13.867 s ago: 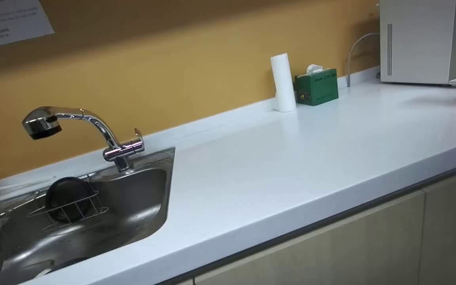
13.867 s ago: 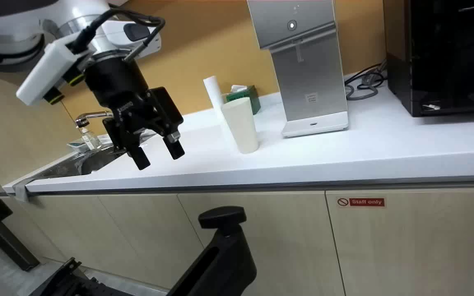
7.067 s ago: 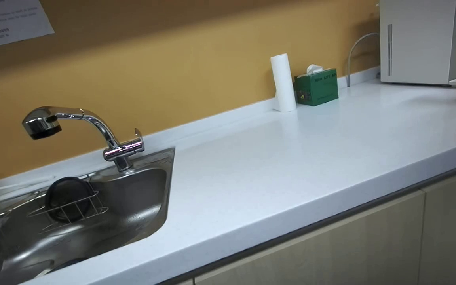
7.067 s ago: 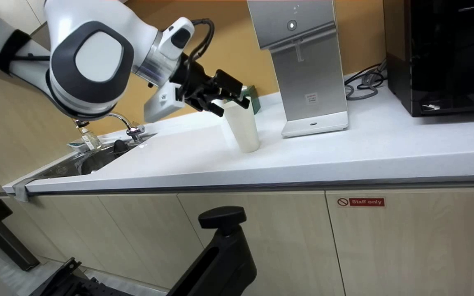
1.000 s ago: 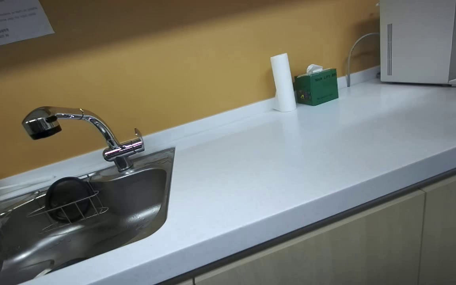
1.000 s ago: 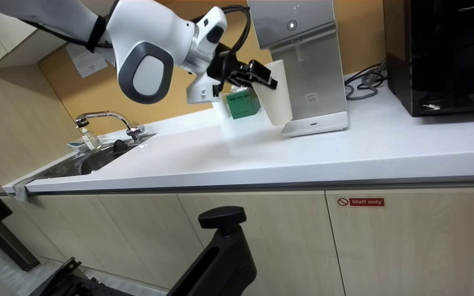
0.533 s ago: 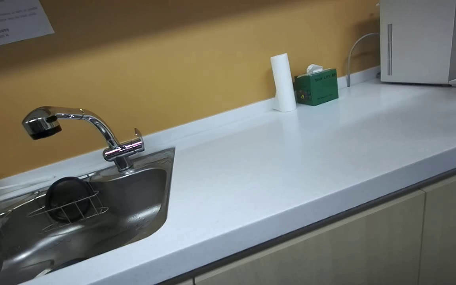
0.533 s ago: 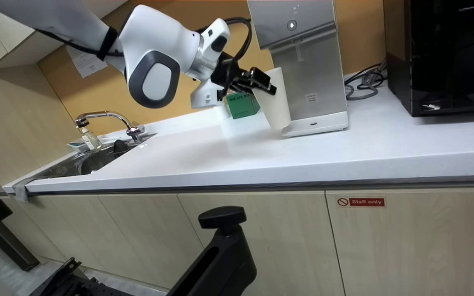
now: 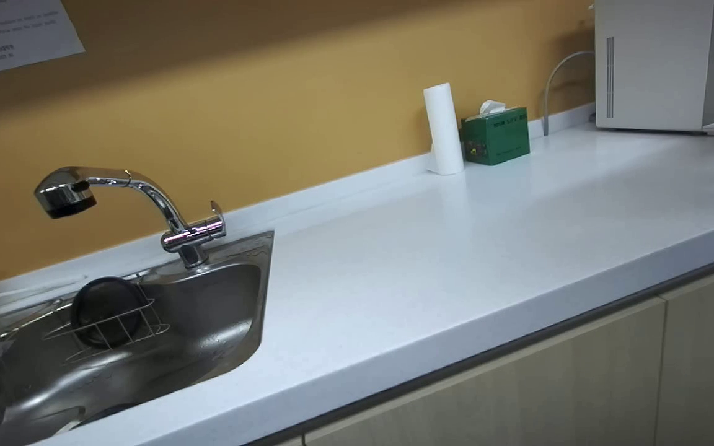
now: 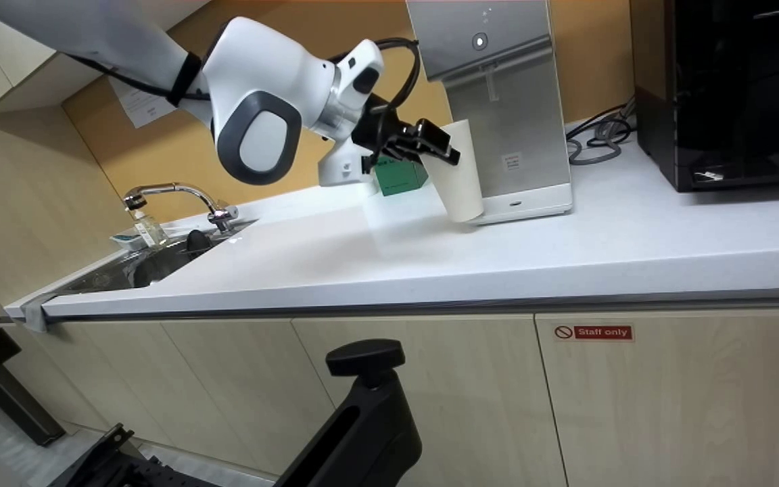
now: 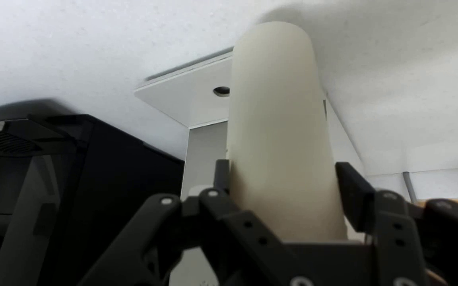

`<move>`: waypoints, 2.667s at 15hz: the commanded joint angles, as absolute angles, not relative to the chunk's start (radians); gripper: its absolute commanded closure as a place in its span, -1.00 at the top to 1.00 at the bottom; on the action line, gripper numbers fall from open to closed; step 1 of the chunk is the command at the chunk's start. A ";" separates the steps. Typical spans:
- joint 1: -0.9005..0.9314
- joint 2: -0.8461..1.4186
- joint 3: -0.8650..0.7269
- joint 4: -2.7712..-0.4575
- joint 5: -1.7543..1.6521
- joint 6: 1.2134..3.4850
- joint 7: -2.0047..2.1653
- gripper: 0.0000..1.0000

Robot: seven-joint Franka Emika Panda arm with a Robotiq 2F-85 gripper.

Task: Put the cup on the water dispenser

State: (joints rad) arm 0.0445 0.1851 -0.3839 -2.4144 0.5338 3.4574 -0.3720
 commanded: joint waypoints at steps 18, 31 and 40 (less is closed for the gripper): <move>0.045 0.352 -0.431 -2.185 0.640 3.402 -0.325 -0.17; 0.067 0.454 -0.490 -2.072 0.714 3.348 -0.329 0.84; 0.122 0.411 -0.563 -2.118 0.706 3.281 -0.357 1.00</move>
